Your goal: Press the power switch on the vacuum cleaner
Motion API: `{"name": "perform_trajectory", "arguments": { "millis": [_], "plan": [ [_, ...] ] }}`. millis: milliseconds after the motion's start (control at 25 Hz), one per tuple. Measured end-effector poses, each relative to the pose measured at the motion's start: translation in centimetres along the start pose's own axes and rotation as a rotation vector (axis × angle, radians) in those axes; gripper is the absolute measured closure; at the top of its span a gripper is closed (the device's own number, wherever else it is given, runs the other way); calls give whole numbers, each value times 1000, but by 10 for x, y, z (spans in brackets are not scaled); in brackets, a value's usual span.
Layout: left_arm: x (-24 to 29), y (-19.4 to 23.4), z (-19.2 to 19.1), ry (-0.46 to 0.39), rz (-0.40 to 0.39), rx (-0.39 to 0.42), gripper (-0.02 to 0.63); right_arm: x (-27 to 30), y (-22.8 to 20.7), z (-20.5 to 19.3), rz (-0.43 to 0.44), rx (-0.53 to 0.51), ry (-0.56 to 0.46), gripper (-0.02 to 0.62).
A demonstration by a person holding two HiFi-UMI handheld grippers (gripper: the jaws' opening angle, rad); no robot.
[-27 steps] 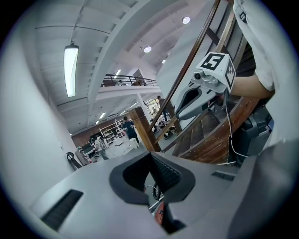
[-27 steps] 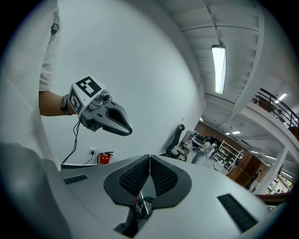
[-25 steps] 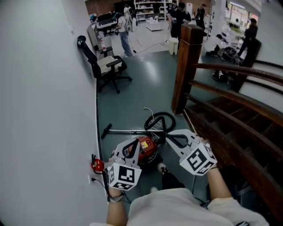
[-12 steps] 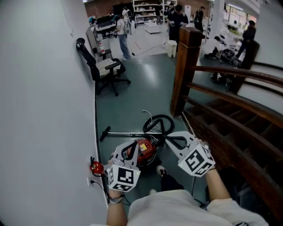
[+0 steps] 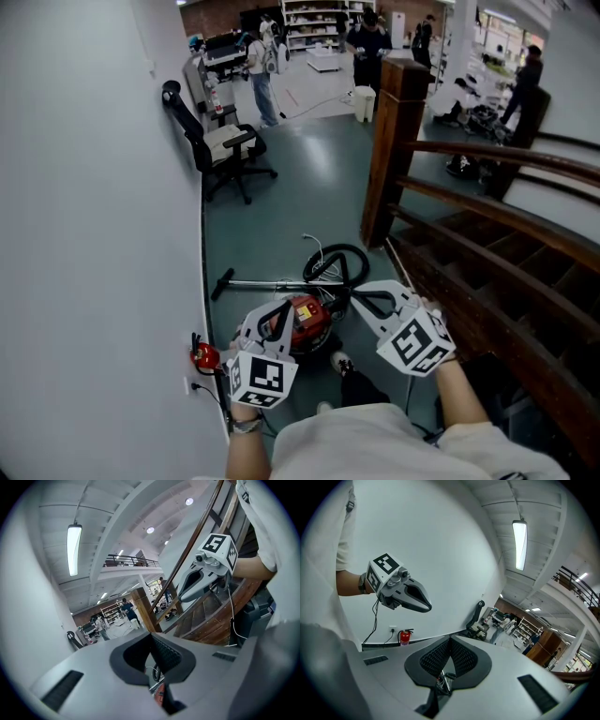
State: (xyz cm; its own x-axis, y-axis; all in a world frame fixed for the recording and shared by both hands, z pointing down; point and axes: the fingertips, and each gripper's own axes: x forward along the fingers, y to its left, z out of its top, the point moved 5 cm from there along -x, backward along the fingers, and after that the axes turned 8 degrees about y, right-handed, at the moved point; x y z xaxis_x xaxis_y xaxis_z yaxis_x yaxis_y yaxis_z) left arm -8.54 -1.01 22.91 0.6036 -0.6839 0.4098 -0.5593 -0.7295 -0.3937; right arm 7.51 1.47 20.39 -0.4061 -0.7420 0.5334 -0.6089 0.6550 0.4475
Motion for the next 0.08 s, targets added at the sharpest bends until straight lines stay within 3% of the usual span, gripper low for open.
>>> {"name": "perform_trajectory", "arguments": {
  "millis": [80],
  "plan": [
    [-1,1,-1,3,-1,0,606,0,0,1,-2,-4,5,568]
  ]
}}
